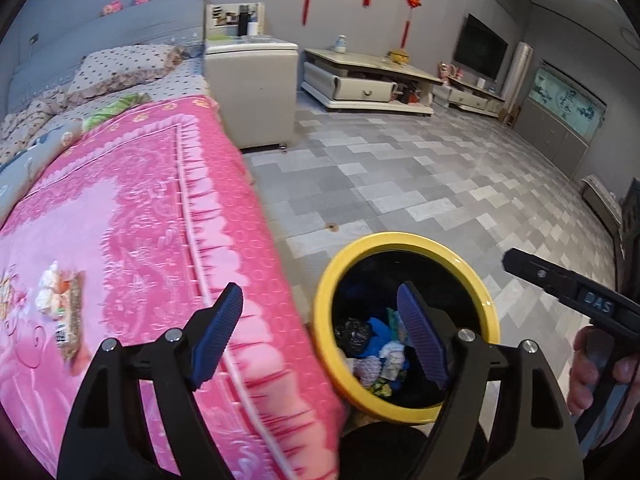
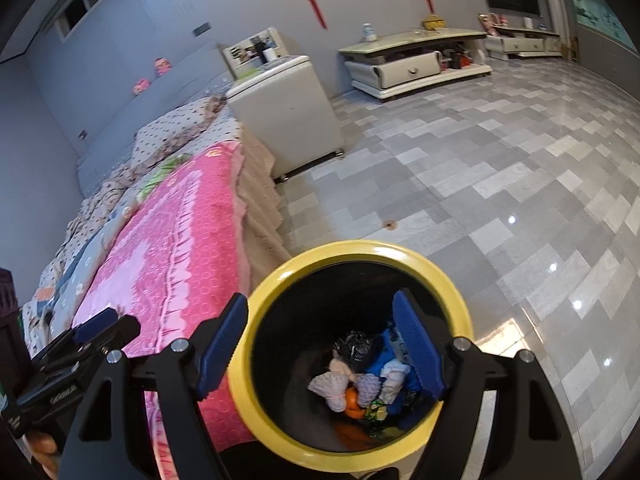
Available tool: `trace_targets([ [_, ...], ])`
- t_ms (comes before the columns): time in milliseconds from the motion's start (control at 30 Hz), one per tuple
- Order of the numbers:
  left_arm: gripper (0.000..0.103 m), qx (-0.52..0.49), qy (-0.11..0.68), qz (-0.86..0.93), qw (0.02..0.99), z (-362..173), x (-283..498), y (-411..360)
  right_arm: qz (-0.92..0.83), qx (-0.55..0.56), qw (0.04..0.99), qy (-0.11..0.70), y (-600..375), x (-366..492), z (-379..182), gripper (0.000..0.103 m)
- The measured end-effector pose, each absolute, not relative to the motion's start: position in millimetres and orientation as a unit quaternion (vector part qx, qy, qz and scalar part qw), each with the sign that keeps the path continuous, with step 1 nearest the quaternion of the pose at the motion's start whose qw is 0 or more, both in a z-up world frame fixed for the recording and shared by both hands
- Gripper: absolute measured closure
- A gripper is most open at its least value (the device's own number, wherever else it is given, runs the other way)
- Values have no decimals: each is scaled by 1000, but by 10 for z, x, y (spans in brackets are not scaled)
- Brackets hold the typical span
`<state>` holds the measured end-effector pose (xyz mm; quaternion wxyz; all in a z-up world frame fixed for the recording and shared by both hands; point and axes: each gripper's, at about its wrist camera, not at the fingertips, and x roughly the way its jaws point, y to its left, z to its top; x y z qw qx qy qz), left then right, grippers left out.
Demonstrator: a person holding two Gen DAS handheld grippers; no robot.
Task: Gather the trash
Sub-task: 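Move both grippers back over the trash on the bed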
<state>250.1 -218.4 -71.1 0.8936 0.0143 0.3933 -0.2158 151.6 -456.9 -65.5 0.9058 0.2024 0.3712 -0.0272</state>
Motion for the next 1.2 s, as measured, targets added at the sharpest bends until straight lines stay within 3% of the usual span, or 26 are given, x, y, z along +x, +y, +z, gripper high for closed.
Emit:
trace_targets([
  [667,27,-37,398,-12,917,-741,3022,78,170,85,893,409,-2762,1943,-398,31],
  [1200,28,-72,442,31,894,-1288,3539,820,248,9,848,468,-1448,2438,-748,31],
])
